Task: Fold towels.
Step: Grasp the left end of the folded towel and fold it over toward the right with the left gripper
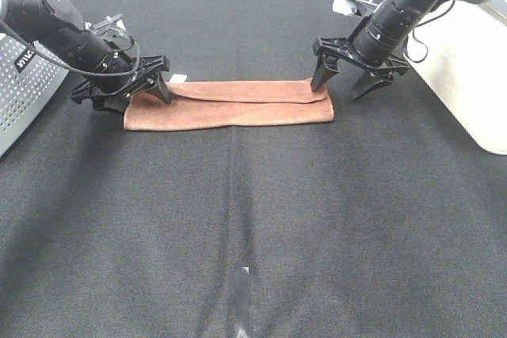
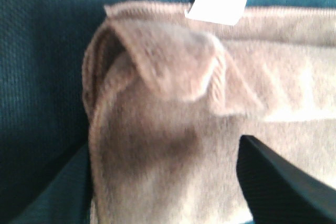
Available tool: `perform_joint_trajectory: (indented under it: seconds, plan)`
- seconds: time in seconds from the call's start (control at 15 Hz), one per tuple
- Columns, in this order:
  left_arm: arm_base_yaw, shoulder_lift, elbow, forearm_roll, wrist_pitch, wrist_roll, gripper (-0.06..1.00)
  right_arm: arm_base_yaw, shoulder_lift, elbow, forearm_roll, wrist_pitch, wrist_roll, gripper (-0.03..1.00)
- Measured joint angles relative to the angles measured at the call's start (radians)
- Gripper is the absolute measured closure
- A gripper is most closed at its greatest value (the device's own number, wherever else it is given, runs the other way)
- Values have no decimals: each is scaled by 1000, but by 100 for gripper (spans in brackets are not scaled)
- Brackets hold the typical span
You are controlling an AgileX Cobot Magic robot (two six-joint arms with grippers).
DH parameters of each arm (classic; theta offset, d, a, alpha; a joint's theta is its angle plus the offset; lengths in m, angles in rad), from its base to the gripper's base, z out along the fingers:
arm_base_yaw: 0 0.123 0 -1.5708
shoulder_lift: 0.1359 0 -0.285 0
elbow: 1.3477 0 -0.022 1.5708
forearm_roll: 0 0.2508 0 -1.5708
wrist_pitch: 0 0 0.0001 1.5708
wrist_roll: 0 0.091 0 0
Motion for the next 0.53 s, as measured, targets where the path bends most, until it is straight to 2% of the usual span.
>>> perform_joint_trajectory:
  seconds: [0.2,0.53]
  plan:
    - [0,-18,0,4,8,-1,10,0,0,0,0,0,0,20]
    - [0,-18,0,4,-31,-69,2,0,0,0,-7,0,0,20]
